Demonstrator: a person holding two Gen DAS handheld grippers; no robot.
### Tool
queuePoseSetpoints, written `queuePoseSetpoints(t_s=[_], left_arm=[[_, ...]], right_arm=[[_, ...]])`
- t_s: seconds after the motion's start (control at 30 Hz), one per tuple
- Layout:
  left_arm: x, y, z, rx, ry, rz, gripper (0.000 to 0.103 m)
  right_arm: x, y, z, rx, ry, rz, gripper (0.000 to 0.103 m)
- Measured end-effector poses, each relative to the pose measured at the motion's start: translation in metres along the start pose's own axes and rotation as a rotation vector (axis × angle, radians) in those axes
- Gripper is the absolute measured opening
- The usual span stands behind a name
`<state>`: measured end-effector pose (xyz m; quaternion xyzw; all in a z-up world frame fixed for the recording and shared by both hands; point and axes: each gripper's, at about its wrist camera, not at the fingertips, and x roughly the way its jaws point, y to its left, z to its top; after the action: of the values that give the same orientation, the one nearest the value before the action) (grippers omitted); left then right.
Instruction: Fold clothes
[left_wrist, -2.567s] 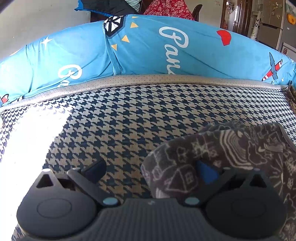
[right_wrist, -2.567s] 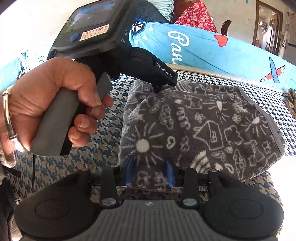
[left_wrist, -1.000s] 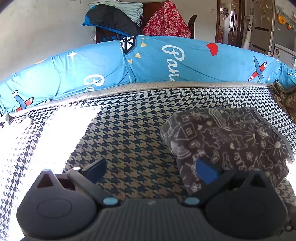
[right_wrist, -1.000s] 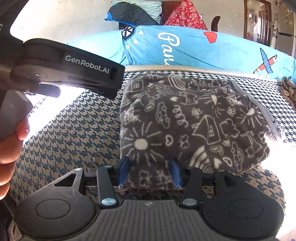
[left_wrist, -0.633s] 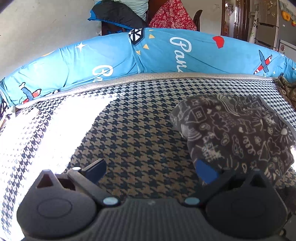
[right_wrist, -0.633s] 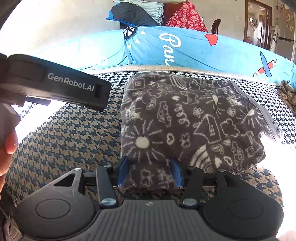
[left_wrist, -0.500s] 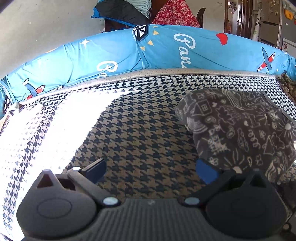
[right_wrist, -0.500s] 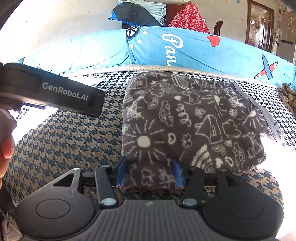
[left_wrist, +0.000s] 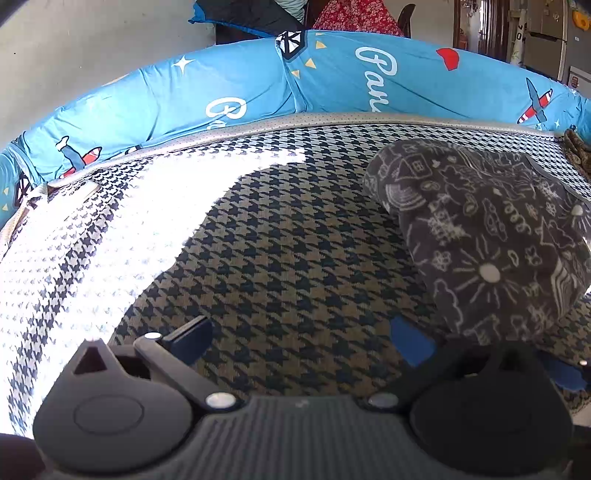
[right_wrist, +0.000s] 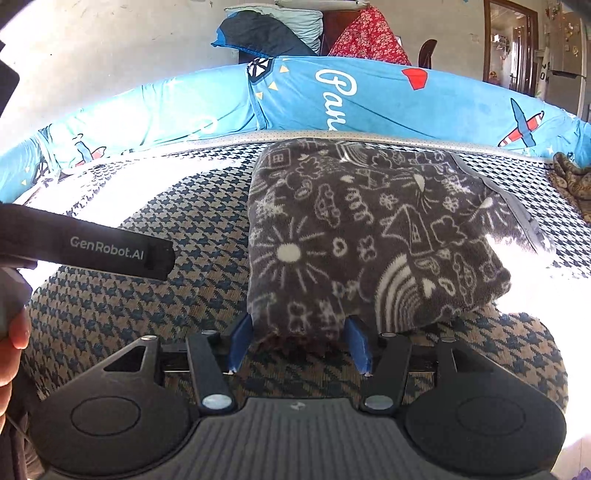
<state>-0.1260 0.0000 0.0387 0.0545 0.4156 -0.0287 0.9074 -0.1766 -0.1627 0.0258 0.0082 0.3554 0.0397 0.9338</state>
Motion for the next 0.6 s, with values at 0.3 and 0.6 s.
queuePoseSetpoints(t_s=[0.3, 0.6], left_arm=[[-0.007, -0.005, -0.019, 0.012, 0.017, -0.028, 0.103], [-0.009, -0.006, -0.027, 0.001, 0.031, -0.064, 0.103]], right_arm=[[-0.005, -0.003, -0.020, 0.083, 0.096, -0.046, 0.055], [-0.008, -0.019, -0.016, 0.184, 0.156, -0.121, 0.060]])
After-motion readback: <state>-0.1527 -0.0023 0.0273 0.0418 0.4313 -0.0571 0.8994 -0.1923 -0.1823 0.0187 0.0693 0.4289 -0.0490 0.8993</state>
